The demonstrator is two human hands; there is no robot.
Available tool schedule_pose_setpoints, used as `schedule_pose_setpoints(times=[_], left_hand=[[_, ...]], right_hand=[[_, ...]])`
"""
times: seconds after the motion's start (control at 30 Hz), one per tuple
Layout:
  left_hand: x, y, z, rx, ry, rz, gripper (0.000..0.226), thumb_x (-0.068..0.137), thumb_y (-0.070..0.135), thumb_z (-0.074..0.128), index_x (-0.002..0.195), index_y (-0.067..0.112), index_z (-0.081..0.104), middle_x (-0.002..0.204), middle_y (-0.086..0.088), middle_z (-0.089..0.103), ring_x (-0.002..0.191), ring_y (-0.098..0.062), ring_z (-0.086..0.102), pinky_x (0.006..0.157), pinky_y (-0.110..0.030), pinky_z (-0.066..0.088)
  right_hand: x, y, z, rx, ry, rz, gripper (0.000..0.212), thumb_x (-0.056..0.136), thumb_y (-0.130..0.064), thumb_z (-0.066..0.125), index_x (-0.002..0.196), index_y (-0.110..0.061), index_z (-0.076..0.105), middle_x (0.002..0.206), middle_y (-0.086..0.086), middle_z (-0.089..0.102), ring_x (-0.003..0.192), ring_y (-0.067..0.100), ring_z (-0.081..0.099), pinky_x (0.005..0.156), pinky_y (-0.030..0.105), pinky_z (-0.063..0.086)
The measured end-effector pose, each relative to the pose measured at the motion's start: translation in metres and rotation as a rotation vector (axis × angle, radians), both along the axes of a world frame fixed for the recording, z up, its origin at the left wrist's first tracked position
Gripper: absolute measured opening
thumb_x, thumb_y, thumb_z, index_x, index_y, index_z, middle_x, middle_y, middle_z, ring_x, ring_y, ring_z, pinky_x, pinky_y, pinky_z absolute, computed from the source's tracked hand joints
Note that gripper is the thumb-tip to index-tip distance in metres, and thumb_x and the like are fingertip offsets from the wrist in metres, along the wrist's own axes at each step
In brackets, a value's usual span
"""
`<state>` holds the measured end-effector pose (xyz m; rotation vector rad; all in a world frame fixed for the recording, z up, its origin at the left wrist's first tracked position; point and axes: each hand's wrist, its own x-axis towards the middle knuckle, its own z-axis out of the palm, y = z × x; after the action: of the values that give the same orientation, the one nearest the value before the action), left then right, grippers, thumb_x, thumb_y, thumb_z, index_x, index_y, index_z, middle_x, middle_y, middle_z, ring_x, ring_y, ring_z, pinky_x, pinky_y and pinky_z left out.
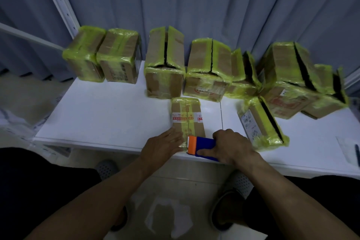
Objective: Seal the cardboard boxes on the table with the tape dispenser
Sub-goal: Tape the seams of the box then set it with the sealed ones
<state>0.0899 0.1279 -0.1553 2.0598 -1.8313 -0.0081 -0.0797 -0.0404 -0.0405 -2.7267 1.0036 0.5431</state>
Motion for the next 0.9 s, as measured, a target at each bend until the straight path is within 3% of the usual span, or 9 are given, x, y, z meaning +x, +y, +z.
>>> schedule_pose_setpoints(times=[0.13, 0.3, 0.37, 0.47, 0.6, 0.73, 0.83, 0.9], left_hand=[[0.002, -0.001, -0.006, 0.086, -0.030, -0.013, 0.063, 0.061, 0.020, 0.095, 0.118, 0.011, 0.072, 0.126, -0.007, 0.067, 0.118, -0.021, 0.064, 0.087, -0.033, 0.056], [0.002, -0.002, -0.005, 0.092, -0.012, -0.003, 0.064, 0.059, 0.012, 0.095, 0.119, 0.009, 0.071, 0.127, -0.009, 0.066, 0.117, -0.022, 0.064, 0.092, -0.032, 0.050], [0.001, -0.001, -0.003, 0.100, 0.011, 0.009, 0.068, 0.058, 0.009, 0.095, 0.120, 0.007, 0.070, 0.127, -0.010, 0.066, 0.115, -0.023, 0.065, 0.094, -0.031, 0.047], [0.000, -0.001, 0.003, 0.088, 0.062, 0.033, 0.062, 0.072, 0.010, 0.086, 0.129, 0.007, 0.064, 0.133, -0.009, 0.062, 0.120, -0.025, 0.062, 0.097, -0.039, 0.051], [0.001, 0.004, 0.012, 0.062, 0.048, 0.050, 0.056, 0.081, 0.013, 0.079, 0.133, 0.009, 0.061, 0.138, -0.007, 0.059, 0.124, -0.023, 0.059, 0.100, -0.031, 0.039], [0.001, 0.017, 0.017, 0.086, -0.004, 0.032, 0.065, 0.063, 0.010, 0.093, 0.123, 0.009, 0.069, 0.129, -0.008, 0.065, 0.116, -0.025, 0.064, 0.091, -0.037, 0.051], [0.004, 0.023, 0.012, 0.072, -0.010, 0.079, 0.074, 0.055, 0.010, 0.097, 0.123, 0.010, 0.069, 0.127, -0.009, 0.067, 0.113, -0.024, 0.066, 0.091, -0.033, 0.044], [0.002, 0.025, 0.011, 0.076, 0.001, 0.084, 0.077, 0.064, 0.011, 0.093, 0.134, 0.017, 0.061, 0.137, -0.005, 0.059, 0.123, -0.020, 0.060, 0.098, -0.030, 0.038]], right_hand=[[-0.006, 0.002, -0.005, 0.041, -0.024, -0.012, 0.069, 0.074, -0.085, 0.064, 0.107, -0.025, 0.057, 0.107, -0.001, 0.068, 0.085, 0.018, 0.063, 0.074, 0.031, 0.054], [-0.015, 0.005, 0.003, 0.107, -0.083, -0.022, 0.065, 0.070, -0.086, 0.066, 0.093, -0.027, 0.056, 0.084, -0.008, 0.056, 0.079, 0.015, 0.062, 0.065, 0.028, 0.049], [-0.020, 0.003, 0.008, 0.116, -0.086, -0.031, 0.066, 0.069, -0.087, 0.066, 0.091, -0.026, 0.056, 0.084, -0.007, 0.056, 0.080, 0.015, 0.062, 0.065, 0.028, 0.048], [-0.029, -0.004, 0.017, 0.120, -0.102, -0.067, 0.065, 0.067, -0.086, 0.069, 0.091, -0.026, 0.057, 0.085, -0.007, 0.056, 0.081, 0.015, 0.061, 0.063, 0.028, 0.048], [-0.031, -0.001, 0.014, 0.043, -0.089, -0.036, 0.067, 0.068, -0.086, 0.067, 0.092, -0.025, 0.056, 0.088, -0.004, 0.058, 0.079, 0.017, 0.062, 0.062, 0.028, 0.047], [-0.021, 0.003, 0.003, 0.034, -0.055, -0.035, 0.071, 0.067, -0.087, 0.067, 0.096, -0.022, 0.057, 0.091, -0.003, 0.060, 0.079, 0.019, 0.060, 0.064, 0.030, 0.048], [-0.014, 0.007, -0.003, 0.005, -0.056, -0.014, 0.073, 0.068, -0.088, 0.065, 0.096, -0.022, 0.056, 0.089, -0.003, 0.055, 0.079, 0.020, 0.058, 0.066, 0.031, 0.049], [-0.011, 0.009, -0.006, -0.014, -0.054, 0.000, 0.074, 0.069, -0.089, 0.064, 0.099, -0.021, 0.057, 0.092, -0.001, 0.059, 0.079, 0.020, 0.057, 0.068, 0.031, 0.050]])
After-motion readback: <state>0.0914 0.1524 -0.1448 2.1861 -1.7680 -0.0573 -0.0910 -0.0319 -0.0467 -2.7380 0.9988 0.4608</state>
